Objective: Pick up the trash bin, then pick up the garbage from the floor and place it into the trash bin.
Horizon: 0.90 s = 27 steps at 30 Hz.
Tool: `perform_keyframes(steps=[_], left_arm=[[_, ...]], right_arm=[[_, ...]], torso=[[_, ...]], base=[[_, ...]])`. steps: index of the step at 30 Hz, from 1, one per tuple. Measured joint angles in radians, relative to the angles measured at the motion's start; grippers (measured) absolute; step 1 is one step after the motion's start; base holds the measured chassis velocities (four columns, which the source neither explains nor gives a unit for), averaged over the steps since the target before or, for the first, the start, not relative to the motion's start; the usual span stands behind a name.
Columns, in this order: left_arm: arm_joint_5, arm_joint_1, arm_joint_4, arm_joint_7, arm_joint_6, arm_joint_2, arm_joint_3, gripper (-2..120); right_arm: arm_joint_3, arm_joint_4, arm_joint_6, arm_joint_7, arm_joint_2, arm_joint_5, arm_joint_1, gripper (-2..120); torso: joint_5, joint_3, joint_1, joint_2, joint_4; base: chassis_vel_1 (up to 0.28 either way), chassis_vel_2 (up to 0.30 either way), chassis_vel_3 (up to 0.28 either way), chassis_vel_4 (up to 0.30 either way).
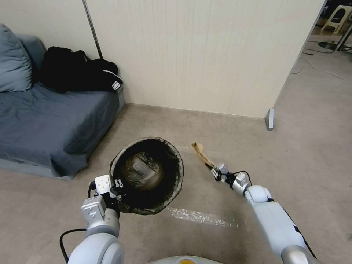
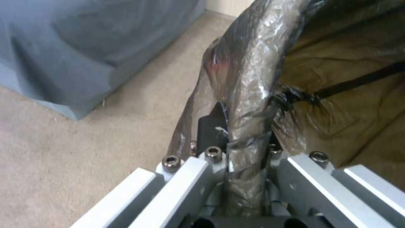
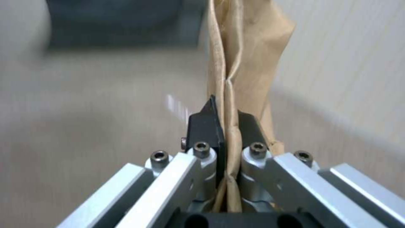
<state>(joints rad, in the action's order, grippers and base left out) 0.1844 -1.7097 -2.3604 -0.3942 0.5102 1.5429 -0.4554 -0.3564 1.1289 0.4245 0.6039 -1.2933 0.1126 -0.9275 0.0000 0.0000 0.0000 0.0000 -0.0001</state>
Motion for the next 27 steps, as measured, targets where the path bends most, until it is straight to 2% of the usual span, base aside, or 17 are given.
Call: perform_keyframes(steps=[2,3,4,5,8,9,12,17,27], left_arm=[[0.002,0.000,0.002,0.000,0.001,-0.002,0.001,0],[0.004,0.002,0.009,0.000,0.002,-0.007,0.003,0],[0.005,0.003,0.012,0.001,0.002,-0.009,0.004,0],[0.005,0.003,0.012,0.001,0.002,-0.009,0.004,0],[0.012,0.006,0.024,0.001,0.003,-0.015,0.007,0],[0.012,0.006,0.024,0.001,0.003,-0.015,0.007,0],[0.012,0.010,0.031,0.003,0.004,-0.019,0.011,0],[0.006,0.009,0.034,0.011,0.010,-0.024,0.022,0],[0.006,0.009,0.033,0.012,0.015,-0.025,0.034,0]], right_arm=[[0.003,0.036,-0.005,-0.004,0.004,0.012,-0.010,0],[0.014,0.180,-0.025,-0.019,0.020,0.060,-0.049,0],[0.022,0.260,-0.038,-0.026,0.030,0.090,-0.074,0],[0.022,0.260,-0.038,-0.026,0.030,0.090,-0.074,0],[0.058,0.537,-0.074,-0.051,0.068,0.211,-0.157,0],[0.058,0.537,-0.074,-0.051,0.068,0.211,-0.157,0],[0.114,0.731,-0.098,-0.065,0.112,0.302,-0.229,0],[0.204,0.838,-0.101,-0.085,0.154,0.281,-0.307,0],[0.317,0.812,-0.082,-0.083,0.149,0.168,-0.349,0]], torso=[[0.0001,0.000,0.000,0.000,0.0000],[-0.0004,0.000,0.000,0.000,0.0003],[-0.0004,0.000,0.000,0.000,0.0003],[-0.0004,0.000,0.000,0.000,0.0003],[-0.0004,0.000,0.000,0.000,0.0002],[-0.0004,0.000,0.000,0.000,0.0002],[-0.0003,0.000,0.000,0.000,0.0002],[-0.0001,0.000,0.000,0.000,0.0000],[-0.0002,0.000,0.000,0.000,0.0002]], base=[[0.000,0.000,0.000,0.000],[0.000,0.000,0.000,0.000],[0.000,0.000,0.000,0.000],[0.000,0.000,0.000,0.000],[0.000,0.000,0.000,0.000],[0.000,0.000,0.000,0.000],[0.000,0.000,0.000,0.000],[0.000,0.000,0.000,0.000],[0.000,0.000,0.000,0.000]])
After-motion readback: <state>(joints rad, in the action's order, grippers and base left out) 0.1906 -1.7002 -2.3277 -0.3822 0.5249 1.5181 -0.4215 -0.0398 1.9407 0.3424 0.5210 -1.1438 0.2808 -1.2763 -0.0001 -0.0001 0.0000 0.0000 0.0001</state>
